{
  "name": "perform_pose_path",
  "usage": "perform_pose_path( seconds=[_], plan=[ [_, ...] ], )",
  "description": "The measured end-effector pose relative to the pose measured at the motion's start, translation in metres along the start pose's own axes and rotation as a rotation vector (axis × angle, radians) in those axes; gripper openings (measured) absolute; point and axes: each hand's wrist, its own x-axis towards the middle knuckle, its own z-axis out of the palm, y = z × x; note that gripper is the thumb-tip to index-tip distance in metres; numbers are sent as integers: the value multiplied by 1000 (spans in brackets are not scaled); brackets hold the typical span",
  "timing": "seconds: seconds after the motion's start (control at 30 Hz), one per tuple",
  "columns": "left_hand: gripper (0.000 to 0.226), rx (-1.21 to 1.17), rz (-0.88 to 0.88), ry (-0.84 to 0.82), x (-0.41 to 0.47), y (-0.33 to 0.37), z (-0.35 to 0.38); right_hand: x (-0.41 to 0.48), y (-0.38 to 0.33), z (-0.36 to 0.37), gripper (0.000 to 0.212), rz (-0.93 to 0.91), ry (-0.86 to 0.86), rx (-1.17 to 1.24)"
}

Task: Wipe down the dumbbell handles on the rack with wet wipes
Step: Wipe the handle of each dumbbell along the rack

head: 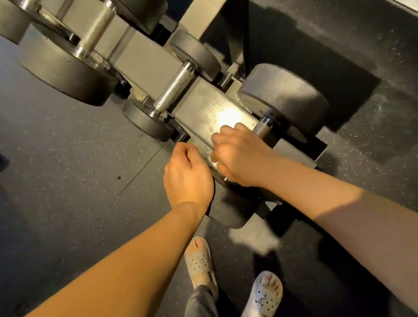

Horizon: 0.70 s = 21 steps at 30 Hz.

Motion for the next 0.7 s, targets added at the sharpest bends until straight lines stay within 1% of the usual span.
perform_pose_path(
  seconds=[0.07, 0.1, 0.13, 0.17, 0.27, 0.3, 0.4, 0.47, 0.5, 0.6, 0.63, 0.7],
  plan=[
    [27, 3, 3, -2, 0, 0, 0, 22, 5, -9, 25, 88, -273, 54],
    [27, 3, 2, -4, -1, 0, 0, 27, 6, -13, 28, 113, -358, 92],
    [26, 2, 1, -5, -1, 1, 0, 27, 7, -16, 29, 116, -376, 127],
    [26, 2, 0, -7, -1, 0, 0, 19, 7, -19, 27, 92, -344, 148],
    [26, 4, 5, -6, -1, -1, 0, -27, 6, -14, 6, -43, -109, 93],
    [26, 6, 8, -3, -1, -1, 1, -43, 5, -9, 6, -53, -49, 55],
    [26, 15, 15, 6, -1, -1, 0, -66, -2, 12, 12, -13, 112, 7],
    [26, 25, 19, 0, 0, 0, 0, -59, -9, 15, 7, 30, 192, 0],
    [26, 31, 21, -1, 0, 0, 0, -51, -12, 13, 9, 55, 207, -3],
    [27, 39, 37, 1, 1, -2, 1, -32, -18, 10, 19, 152, 185, 37],
    [27, 39, 41, -1, 1, -2, 1, -30, -19, 11, 18, 177, 182, 76],
    [27, 47, 44, -7, 2, -4, 2, -39, -22, 15, 4, 253, 165, 219]
  ],
)
